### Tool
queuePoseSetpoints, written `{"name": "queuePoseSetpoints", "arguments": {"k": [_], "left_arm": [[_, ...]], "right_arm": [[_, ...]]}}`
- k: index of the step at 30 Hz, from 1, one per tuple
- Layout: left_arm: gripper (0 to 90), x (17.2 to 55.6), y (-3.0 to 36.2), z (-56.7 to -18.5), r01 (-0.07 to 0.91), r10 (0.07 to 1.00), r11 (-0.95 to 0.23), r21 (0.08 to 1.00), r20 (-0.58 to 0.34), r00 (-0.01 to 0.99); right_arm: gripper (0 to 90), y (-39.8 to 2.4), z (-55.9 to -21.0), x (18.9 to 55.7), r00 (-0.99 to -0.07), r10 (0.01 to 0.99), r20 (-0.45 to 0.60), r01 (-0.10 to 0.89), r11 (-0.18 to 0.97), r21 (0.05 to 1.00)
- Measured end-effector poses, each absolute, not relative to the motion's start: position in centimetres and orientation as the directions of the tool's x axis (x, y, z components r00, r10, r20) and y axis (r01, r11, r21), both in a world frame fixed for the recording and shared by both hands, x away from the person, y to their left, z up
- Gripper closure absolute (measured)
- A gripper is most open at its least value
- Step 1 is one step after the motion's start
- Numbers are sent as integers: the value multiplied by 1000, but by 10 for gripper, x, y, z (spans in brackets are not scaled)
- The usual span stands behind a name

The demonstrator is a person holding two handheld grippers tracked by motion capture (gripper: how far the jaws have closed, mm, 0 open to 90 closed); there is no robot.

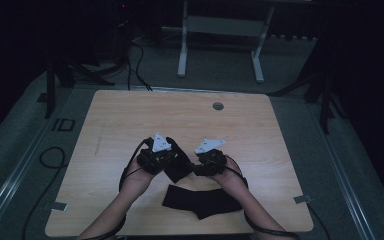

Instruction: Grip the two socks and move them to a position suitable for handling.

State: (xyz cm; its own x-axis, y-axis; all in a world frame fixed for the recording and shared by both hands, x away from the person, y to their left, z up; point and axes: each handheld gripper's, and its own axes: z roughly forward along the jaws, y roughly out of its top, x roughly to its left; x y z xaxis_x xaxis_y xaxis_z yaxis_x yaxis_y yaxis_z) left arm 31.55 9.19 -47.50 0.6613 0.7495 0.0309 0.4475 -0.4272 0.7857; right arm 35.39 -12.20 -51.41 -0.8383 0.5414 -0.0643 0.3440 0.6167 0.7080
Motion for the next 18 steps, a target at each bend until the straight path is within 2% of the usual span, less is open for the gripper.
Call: {"name": "queuePoseSetpoints", "arguments": {"k": [3,7,10,18], "left_arm": [[868,314,93,-471,438,748,-432,788,42,662],[869,311,95,-464,423,763,-425,800,66,643],[869,309,100,-460,420,764,-407,811,51,643],[868,297,110,-447,386,757,-408,828,70,650]], "right_arm": [[443,-120,-522,354,-859,512,-9,363,621,694],[447,-121,-534,352,-865,501,-5,373,651,661],[446,-124,-540,352,-863,505,11,390,652,651],[524,-123,-538,359,-856,516,15,404,653,641]]}}
